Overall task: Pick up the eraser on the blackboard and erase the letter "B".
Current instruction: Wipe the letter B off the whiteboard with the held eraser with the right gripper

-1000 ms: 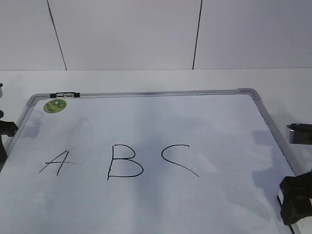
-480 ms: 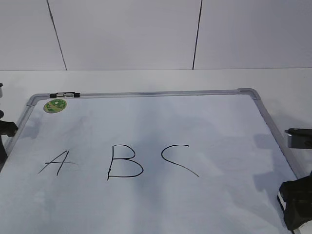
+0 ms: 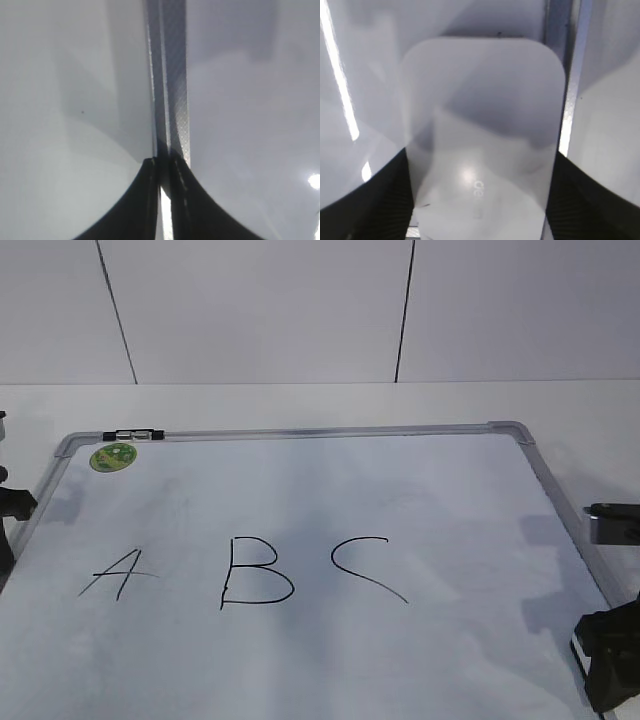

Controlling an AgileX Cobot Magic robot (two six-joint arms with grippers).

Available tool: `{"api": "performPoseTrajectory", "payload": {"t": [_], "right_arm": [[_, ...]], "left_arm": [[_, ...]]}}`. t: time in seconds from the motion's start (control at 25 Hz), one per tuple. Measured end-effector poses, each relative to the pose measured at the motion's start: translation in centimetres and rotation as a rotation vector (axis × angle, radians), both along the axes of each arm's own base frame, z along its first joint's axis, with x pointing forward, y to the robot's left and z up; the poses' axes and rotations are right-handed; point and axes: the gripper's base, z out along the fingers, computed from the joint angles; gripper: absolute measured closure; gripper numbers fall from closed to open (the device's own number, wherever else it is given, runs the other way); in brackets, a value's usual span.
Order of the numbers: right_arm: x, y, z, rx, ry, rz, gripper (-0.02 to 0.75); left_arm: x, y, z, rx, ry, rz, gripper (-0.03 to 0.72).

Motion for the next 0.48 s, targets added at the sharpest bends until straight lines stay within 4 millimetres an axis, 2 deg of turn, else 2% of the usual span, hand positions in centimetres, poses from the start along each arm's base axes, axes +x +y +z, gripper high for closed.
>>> {"api": "performPoseTrajectory", "payload": {"t": [0.32, 0.48], "right_arm": [[0.2, 0.0, 0.2, -0.001, 0.002, 0.002, 0.223], [0.9, 0.1, 1.4, -0.004, 0.018, 0.008, 0.223]], "left_arm": [[0.0, 0.0, 0.0, 0.0, 0.0, 0.0, 0.666], [0.0, 0.0, 0.0, 0.0, 0.0, 0.0, 0.666]]}}
